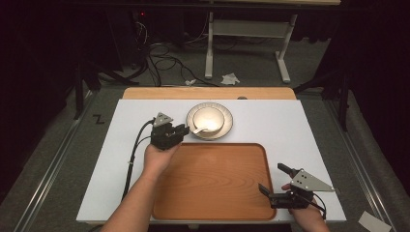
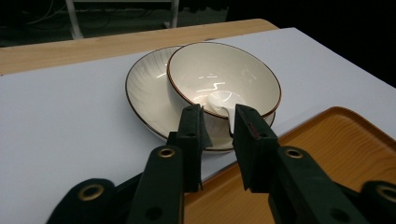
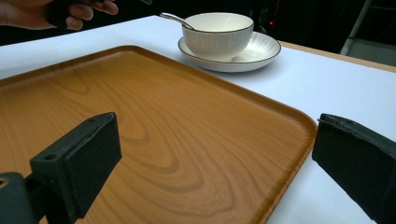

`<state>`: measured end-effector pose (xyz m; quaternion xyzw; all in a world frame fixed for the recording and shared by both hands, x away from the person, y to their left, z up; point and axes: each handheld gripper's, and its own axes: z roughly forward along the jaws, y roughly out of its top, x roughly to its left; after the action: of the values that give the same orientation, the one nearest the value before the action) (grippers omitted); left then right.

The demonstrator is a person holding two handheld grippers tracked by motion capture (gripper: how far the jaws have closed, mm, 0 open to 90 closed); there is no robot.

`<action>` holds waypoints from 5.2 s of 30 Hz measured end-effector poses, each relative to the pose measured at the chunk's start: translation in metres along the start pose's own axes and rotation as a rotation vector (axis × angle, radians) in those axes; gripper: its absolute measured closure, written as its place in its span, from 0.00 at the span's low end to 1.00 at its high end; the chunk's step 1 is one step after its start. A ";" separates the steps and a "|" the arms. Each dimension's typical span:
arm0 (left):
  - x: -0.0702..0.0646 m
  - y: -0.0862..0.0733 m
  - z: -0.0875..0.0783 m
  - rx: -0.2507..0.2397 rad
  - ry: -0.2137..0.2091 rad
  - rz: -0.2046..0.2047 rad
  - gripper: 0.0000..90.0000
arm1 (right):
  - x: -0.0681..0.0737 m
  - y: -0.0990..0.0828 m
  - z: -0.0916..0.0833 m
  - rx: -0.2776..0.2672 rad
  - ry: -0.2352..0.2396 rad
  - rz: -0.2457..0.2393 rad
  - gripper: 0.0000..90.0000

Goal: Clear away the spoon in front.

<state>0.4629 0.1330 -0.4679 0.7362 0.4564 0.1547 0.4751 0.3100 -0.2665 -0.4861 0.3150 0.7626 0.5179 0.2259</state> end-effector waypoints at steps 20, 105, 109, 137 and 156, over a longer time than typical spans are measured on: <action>-0.006 -0.005 -0.038 -0.048 -0.012 -0.060 0.47 | 0.003 0.001 0.001 -0.005 0.006 -0.007 0.03; -0.025 -0.002 0.007 -0.069 -0.120 -0.165 0.95 | 0.001 0.002 0.000 -0.010 0.023 -0.020 0.03; -0.026 -0.001 0.004 -0.083 -0.115 -0.149 0.95 | 0.001 0.001 0.000 -0.008 0.022 -0.018 0.03; -0.034 0.004 -0.025 -0.155 -0.095 -0.027 0.95 | 0.002 0.001 0.001 -0.003 0.024 -0.018 0.03; -0.029 -0.006 -0.072 -0.210 -0.093 0.021 0.95 | 0.002 0.001 0.002 0.002 0.019 -0.017 0.03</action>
<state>0.3966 0.1501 -0.4307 0.6936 0.4074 0.1724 0.5685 0.3100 -0.2639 -0.4861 0.3038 0.7678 0.5182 0.2227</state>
